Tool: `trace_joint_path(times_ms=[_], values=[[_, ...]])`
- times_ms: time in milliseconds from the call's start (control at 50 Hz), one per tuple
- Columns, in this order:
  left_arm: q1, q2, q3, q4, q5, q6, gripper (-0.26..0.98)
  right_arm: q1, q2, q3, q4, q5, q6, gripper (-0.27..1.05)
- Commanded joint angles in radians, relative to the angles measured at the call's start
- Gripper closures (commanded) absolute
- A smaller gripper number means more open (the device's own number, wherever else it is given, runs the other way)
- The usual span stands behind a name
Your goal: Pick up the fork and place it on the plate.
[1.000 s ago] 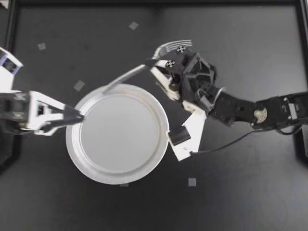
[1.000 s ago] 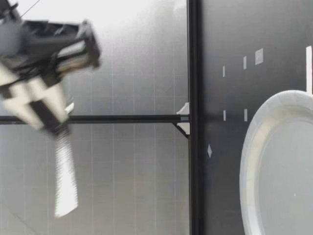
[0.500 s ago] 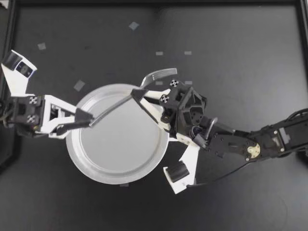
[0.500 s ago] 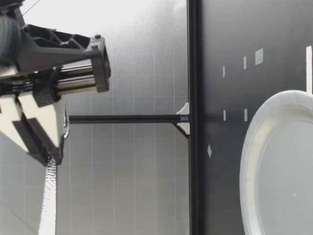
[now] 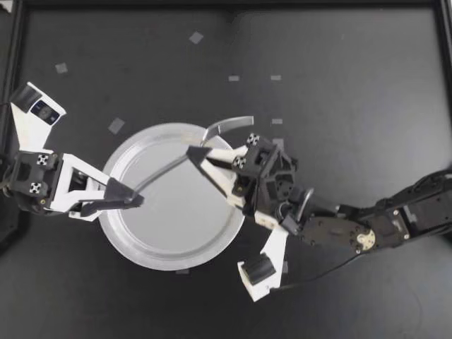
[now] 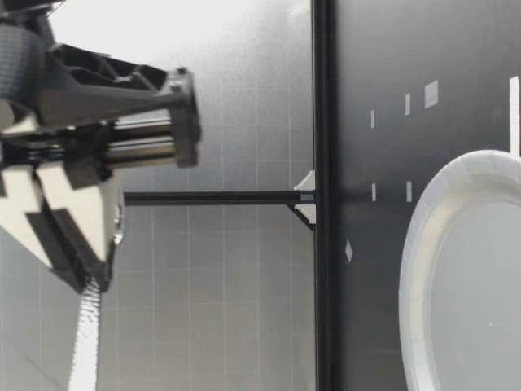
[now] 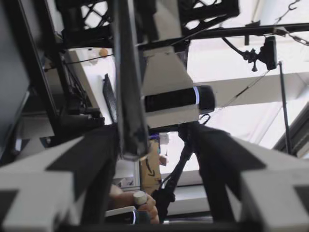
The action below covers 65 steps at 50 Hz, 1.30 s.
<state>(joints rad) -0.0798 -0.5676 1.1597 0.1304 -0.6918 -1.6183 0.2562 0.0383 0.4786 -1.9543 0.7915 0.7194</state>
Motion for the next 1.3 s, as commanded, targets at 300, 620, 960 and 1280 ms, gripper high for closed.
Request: trace_joint_path(times_ms=[300,620,960,1280], values=[[0.0,0.003,-0.02,0.002,-0.011,0.0,0.34,0.017,-0.005,-0.014,-0.008,0.032,0.031,0.83],[0.0,0.009,-0.026,0.002,0.057,0.011,0.64,0.017,0.002,-0.014,-0.006,0.032,0.031,0.82],[0.0,-0.009,-0.02,0.002,0.061,0.052,0.64,0.015,-0.006,-0.031,0.028,0.031,0.092,0.37],[0.009,-0.084,0.0,0.008,0.247,0.319,0.64,0.032,-0.067,-0.08,0.023,0.092,0.146,0.05]])
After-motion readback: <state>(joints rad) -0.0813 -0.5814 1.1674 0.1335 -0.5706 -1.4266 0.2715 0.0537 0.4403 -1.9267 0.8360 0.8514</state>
